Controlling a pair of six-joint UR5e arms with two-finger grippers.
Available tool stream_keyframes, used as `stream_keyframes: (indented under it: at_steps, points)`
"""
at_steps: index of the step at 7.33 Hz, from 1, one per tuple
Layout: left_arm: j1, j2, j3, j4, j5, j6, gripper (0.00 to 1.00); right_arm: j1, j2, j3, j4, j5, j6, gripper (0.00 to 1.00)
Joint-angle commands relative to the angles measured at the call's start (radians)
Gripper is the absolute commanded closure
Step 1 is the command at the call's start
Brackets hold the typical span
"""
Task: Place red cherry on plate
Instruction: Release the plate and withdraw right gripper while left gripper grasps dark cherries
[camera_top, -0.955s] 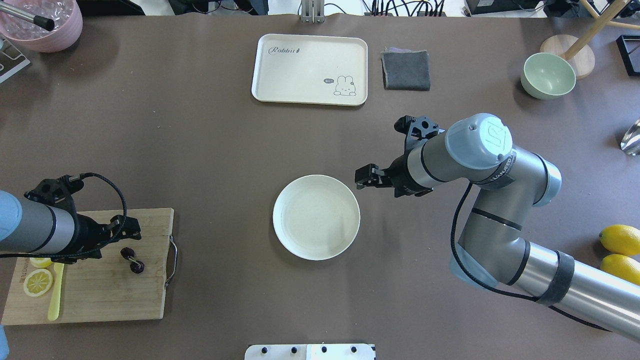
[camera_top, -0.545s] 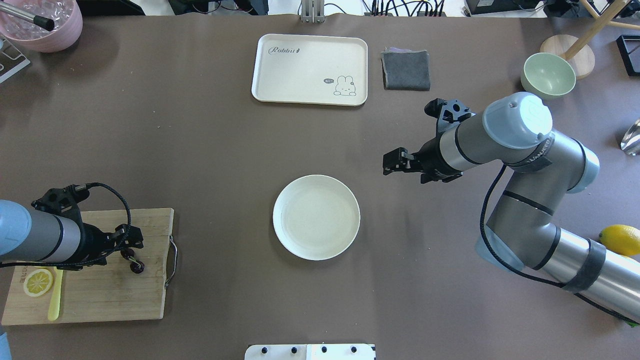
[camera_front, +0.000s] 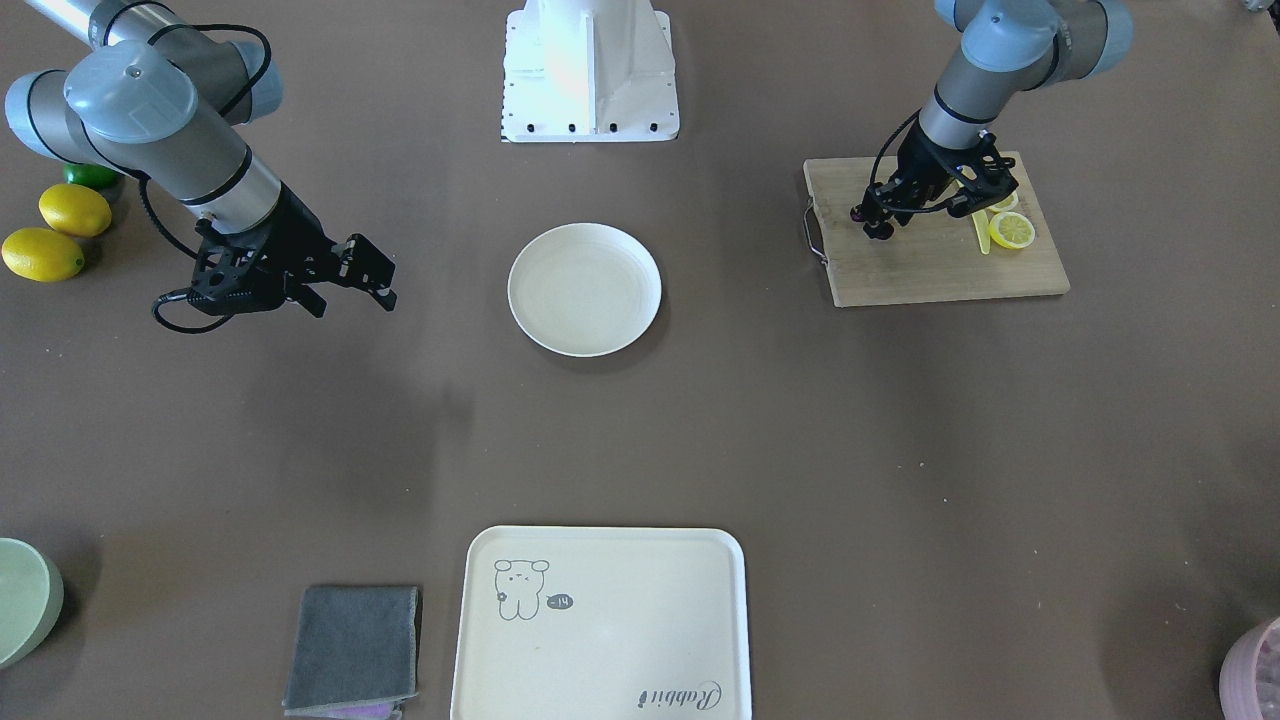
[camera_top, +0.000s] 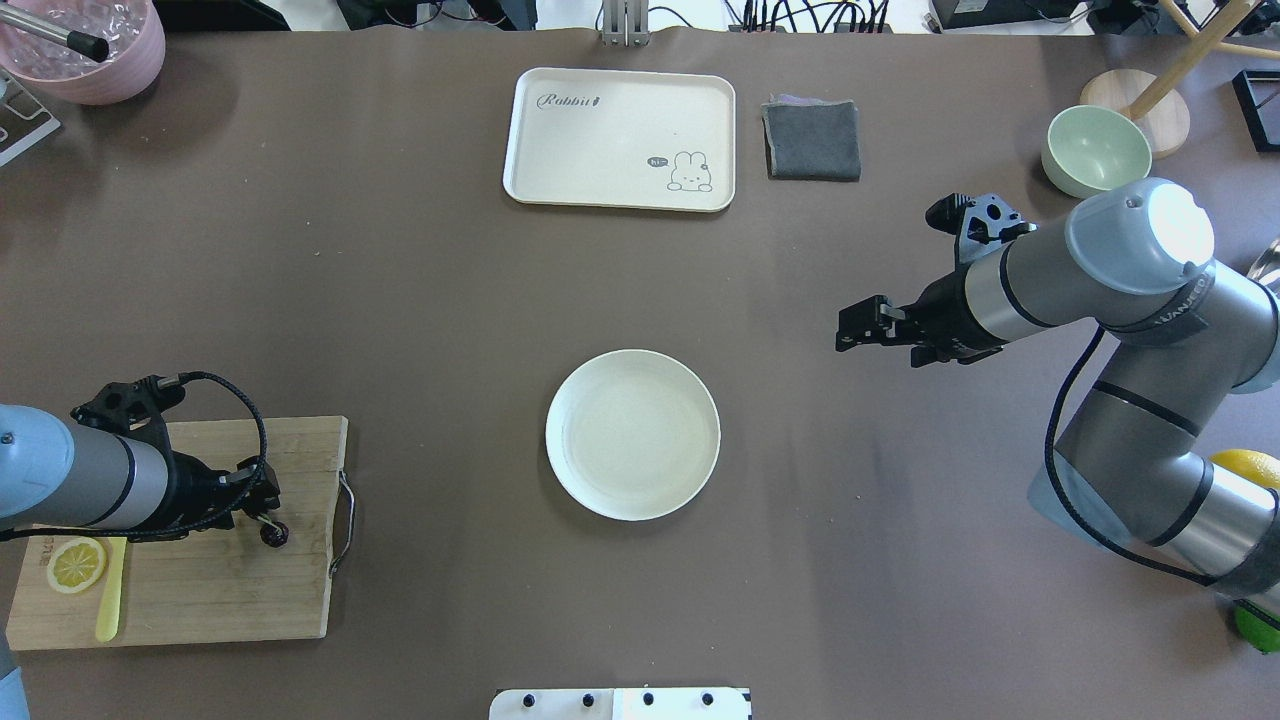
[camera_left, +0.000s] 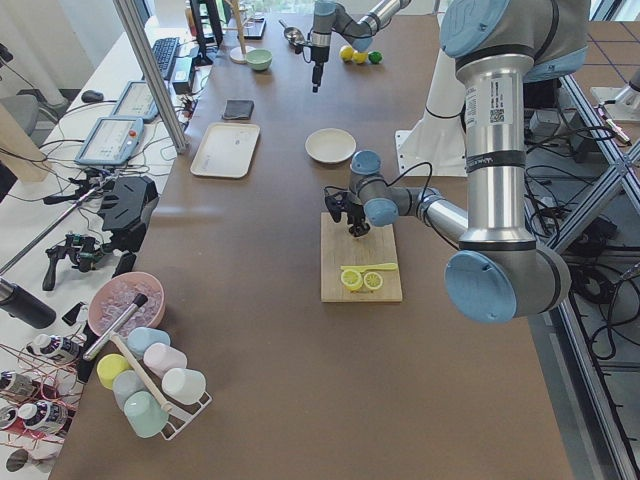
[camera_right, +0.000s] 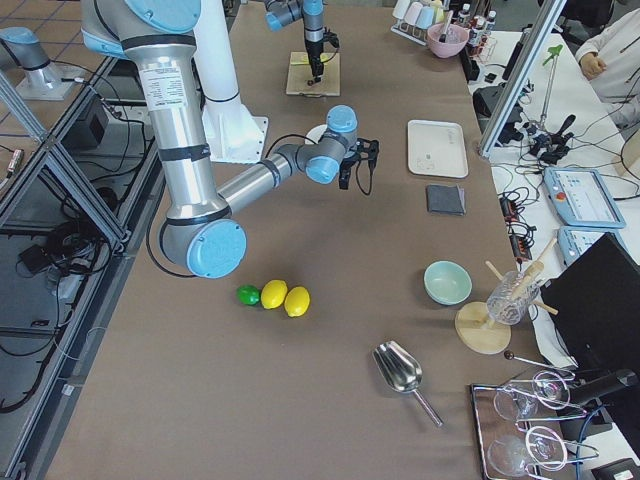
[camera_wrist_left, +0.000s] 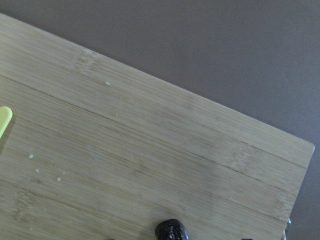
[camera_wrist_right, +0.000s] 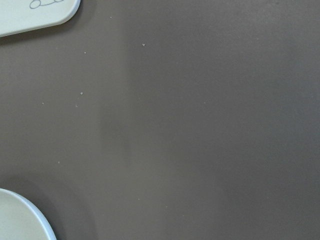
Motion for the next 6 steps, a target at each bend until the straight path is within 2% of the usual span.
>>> stream_keyframes:
  at_steps: [1, 2, 3, 5, 6]
  points:
    - [0.002, -0.001, 0.003, 0.000, 0.000, 0.000, 0.55, 0.014, -0.024, 0.016, 0.001, 0.019, -0.014, 0.00]
    - [0.002, -0.003, 0.003, 0.000, 0.000, 0.000, 0.77, 0.016, -0.025, 0.018, 0.001, 0.026, -0.014, 0.00]
    - [0.002, -0.003, 0.006, -0.001, 0.000, 0.000, 0.90, 0.016, -0.028, 0.018, 0.003, 0.026, -0.014, 0.00]
    - [0.002, -0.006, 0.005, 0.000, 0.002, 0.000, 1.00, 0.017, -0.043, 0.033, 0.003, 0.036, -0.014, 0.00]
    - [-0.007, -0.005, -0.009, 0.000, -0.001, 0.001, 1.00, 0.028, -0.044, 0.032, 0.003, 0.052, -0.016, 0.00]
